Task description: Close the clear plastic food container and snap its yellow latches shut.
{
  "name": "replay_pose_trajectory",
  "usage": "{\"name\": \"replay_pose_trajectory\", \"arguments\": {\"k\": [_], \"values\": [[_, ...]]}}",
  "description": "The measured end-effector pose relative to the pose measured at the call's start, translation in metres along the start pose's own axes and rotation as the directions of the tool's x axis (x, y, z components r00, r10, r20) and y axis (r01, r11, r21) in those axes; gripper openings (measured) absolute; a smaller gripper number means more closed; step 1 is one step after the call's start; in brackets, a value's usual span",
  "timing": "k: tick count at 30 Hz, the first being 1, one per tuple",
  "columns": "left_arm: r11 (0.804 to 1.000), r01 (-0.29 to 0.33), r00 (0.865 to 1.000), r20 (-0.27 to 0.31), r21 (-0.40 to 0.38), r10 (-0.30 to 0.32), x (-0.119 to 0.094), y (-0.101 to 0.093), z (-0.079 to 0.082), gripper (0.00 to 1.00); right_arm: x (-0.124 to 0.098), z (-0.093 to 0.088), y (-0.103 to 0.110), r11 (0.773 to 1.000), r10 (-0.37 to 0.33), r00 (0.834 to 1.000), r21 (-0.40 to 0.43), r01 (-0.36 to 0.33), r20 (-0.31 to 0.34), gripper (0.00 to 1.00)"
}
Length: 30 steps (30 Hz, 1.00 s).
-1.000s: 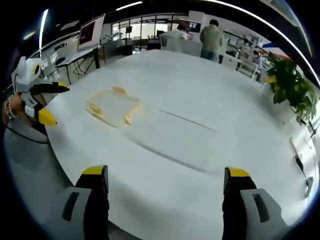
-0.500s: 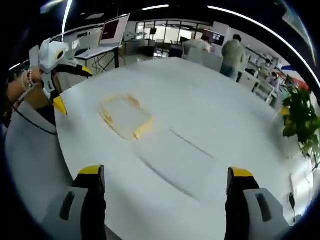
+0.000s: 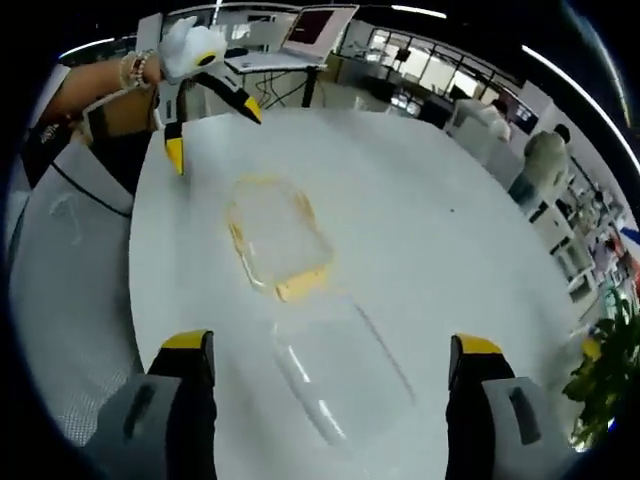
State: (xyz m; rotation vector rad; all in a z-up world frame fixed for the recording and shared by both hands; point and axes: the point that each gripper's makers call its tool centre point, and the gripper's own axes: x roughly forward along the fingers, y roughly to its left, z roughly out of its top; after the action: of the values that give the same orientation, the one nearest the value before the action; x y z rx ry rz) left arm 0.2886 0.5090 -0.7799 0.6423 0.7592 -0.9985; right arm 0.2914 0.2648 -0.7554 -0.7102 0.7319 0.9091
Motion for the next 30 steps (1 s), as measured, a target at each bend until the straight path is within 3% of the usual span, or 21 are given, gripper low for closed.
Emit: {"name": "replay_pose_trajectory", "arguments": {"k": [2, 4, 7, 10, 12, 15, 20, 24, 27, 30], "values": [[0.997, 0.029, 0.999, -0.032, 0.075, -0.027, 0.005, 0.003, -0.001, 0.83, 0.011, 0.006, 0.009, 0.994, 0.086, 0.996, -0.066, -0.086, -0.004, 0.88], [0.982, 0.088, 0.996, -0.042, 0.166, -0.083, 0.011, 0.001, 0.001, 0.72, 0.019, 0.007, 0.022, 0.973, 0.189, 0.981, -0.124, -0.193, -0.04, 0.82], [0.987, 0.121, 0.991, -0.076, 0.108, -0.113, 0.02, 0.005, 0.002, 0.73, 0.033, 0.016, 0.024, 0.964, 0.231, 0.972, -0.124, -0.235, -0.043, 0.76], [0.982, 0.121, 0.989, -0.097, 0.143, -0.108, 0.029, 0.015, 0.003, 0.7, 0.046, 0.022, 0.021, 0.95, 0.254, 0.965, -0.171, -0.26, -0.06, 0.73], [0.977, 0.147, 0.984, -0.126, 0.155, -0.128, 0.035, 0.016, 0.0, 0.69, 0.052, 0.026, 0.025, 0.934, 0.295, 0.954, -0.191, -0.301, -0.06, 0.73], [0.968, 0.179, 0.978, -0.141, 0.177, -0.155, 0.042, 0.016, 0.0, 0.66, 0.061, 0.03, 0.034, 0.905, 0.381, 0.922, -0.18, -0.387, -0.067, 0.72], [0.958, 0.208, 0.971, -0.156, 0.197, -0.179, 0.053, 0.023, 0.001, 0.59, 0.078, 0.027, 0.028, 0.889, 0.402, 0.91, -0.198, -0.413, -0.099, 0.61], [0.952, 0.227, 0.964, -0.183, 0.206, -0.191, 0.06, 0.027, -0.003, 0.57, 0.09, 0.023, 0.025, 0.882, 0.407, 0.905, -0.205, -0.425, -0.125, 0.61], [0.943, 0.245, 0.958, -0.203, 0.223, -0.202, 0.065, 0.028, -0.008, 0.53, 0.094, 0.017, 0.028, 0.869, 0.425, 0.891, -0.203, -0.45, -0.157, 0.57], [0.942, 0.256, 0.955, -0.212, 0.219, -0.21, 0.067, 0.028, -0.009, 0.52, 0.099, 0.014, 0.026, 0.869, 0.418, 0.891, -0.208, -0.449, -0.175, 0.56]]}}
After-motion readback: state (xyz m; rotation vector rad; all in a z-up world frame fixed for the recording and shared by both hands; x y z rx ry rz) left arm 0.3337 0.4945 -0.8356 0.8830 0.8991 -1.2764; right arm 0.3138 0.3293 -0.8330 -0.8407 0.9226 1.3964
